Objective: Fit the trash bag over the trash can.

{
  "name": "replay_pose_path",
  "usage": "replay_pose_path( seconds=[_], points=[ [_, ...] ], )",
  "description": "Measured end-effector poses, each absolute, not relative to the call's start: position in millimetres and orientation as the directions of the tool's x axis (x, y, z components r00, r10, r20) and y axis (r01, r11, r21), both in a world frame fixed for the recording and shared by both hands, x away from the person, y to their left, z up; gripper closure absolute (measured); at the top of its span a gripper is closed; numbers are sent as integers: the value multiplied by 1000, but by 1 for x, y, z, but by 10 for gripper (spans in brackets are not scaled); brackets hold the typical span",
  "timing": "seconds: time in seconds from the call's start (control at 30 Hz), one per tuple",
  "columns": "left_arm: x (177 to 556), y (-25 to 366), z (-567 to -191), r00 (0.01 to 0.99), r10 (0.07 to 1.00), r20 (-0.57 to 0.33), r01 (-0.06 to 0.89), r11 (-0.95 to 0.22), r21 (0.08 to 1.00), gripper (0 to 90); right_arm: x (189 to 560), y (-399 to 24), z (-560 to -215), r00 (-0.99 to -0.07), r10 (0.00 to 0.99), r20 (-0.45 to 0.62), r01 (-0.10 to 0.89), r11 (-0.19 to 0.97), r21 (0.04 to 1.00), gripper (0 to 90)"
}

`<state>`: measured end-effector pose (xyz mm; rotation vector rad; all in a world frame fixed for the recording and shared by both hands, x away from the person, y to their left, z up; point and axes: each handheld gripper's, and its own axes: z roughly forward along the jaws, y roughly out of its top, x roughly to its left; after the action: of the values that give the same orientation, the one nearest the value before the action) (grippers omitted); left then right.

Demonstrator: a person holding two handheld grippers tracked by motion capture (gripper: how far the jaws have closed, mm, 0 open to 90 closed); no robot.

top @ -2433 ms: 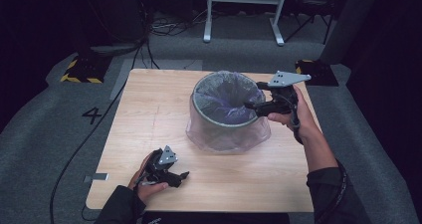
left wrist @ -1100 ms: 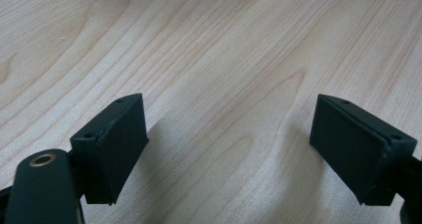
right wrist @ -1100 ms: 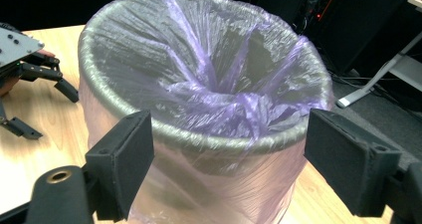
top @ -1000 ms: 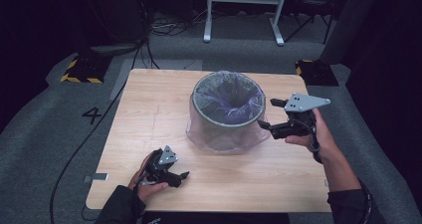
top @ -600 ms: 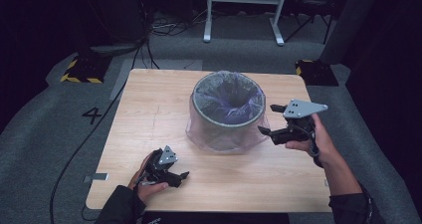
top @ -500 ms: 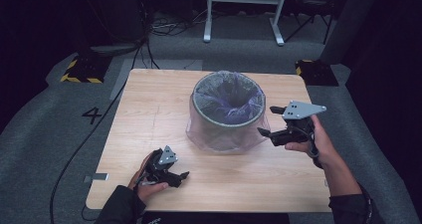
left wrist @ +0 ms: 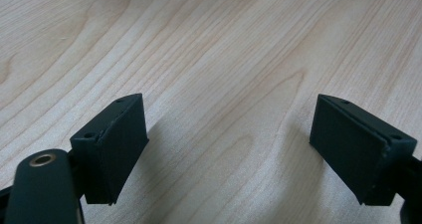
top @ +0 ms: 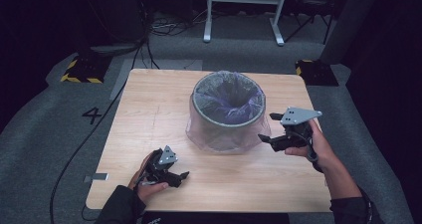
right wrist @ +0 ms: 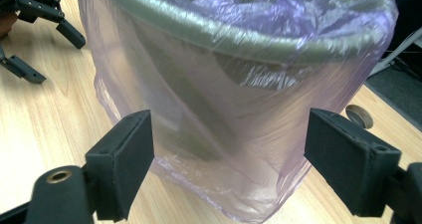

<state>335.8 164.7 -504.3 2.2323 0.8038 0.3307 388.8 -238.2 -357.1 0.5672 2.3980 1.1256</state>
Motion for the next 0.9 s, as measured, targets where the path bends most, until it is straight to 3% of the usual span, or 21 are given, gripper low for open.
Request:
replay_pose_path(
  seconds=[0.9],
  points=[
    [336, 165, -504, 771, 636, -5, 449, -539, 713, 144, 385, -246, -397, -840, 512, -180, 236, 643, 728, 195]
  ],
)
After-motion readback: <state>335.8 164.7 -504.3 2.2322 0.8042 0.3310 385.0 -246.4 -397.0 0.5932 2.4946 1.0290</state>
